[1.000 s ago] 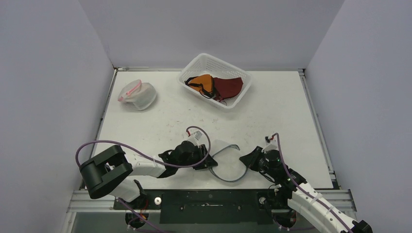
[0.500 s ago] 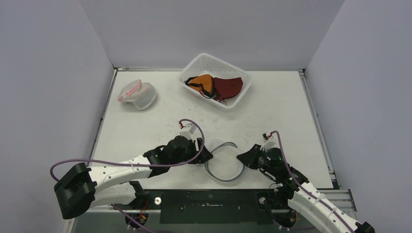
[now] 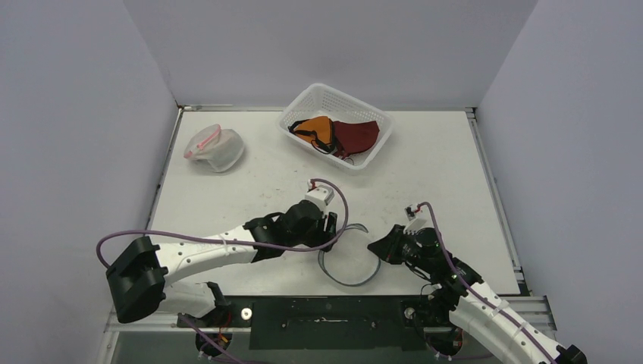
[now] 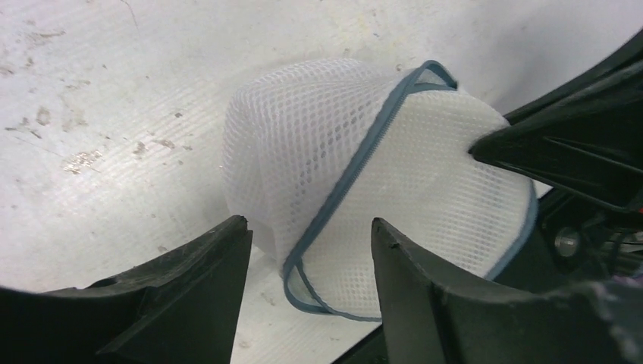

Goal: Unzip the laundry bag and remove the bra
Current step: Adjust the laundry bag at the center of the board.

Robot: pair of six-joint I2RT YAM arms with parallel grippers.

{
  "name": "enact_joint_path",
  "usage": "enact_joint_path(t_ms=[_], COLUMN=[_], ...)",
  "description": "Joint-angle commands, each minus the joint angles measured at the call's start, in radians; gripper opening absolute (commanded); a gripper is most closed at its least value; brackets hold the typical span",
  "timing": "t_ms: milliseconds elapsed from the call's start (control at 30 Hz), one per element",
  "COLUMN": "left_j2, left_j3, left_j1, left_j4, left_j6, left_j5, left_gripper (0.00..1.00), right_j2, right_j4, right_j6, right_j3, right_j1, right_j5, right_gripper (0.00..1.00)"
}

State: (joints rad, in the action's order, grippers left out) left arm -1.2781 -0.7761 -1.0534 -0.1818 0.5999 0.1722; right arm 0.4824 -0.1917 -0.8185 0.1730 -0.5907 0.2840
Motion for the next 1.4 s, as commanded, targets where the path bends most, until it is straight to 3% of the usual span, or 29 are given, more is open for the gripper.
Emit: enact_joint_path(t_ms=[0,167,367,400,600,900,1200,1367], left_j2=[-0.078,-0.122,-0.094,-0.078,0.044,0.155,0.231,0.249], left_j3=[-0.084,-0.092,-0.08,-0.077,-0.075,-0.045,-0.012,0.025], left_j1=[-0.003,-0.002,-0.002,-0.002,0.006,0.175,0.274,0.3], left_j4=[-0.091,-0.094,-0.085,-0.085,-0.085,-0.065,-0.048,-0.05], left_j6=[-0.108,-0.117,-0.112,-0.109,-0.06,0.015,0.023,-0.025], left_j5=[0.091,0.088,0.067,0.056,-0.097,-0.411,-0.508,-0.485], left_gripper=[0.54,0.4,0.02,0.0,0.0,0.0,0.0,0.0], right_j2=[0.011,0.023,0.03,0.029,0.018,0.042,0.058,0.066], right_j4=[0.036,0.044,0.038,0.034,0.057,0.055,0.012,-0.089], right_j6=[0.021,0.028,0.043,0.049,0.059,0.065,0.097,0.178], right_j3=[0.034,0.044,0.065,0.072,0.133,0.273,0.348,0.398], right_j1=[-0.005,-0.006,-0.005,-0.006,-0.004,0.006,0.019,0.021], right_j5=[0.022,0.037,0.067,0.081,0.227,0.358,0.411,0.372], right_gripper=[0.05,0.05,0.05,0.05,0.05,0.05,0.05,0.05])
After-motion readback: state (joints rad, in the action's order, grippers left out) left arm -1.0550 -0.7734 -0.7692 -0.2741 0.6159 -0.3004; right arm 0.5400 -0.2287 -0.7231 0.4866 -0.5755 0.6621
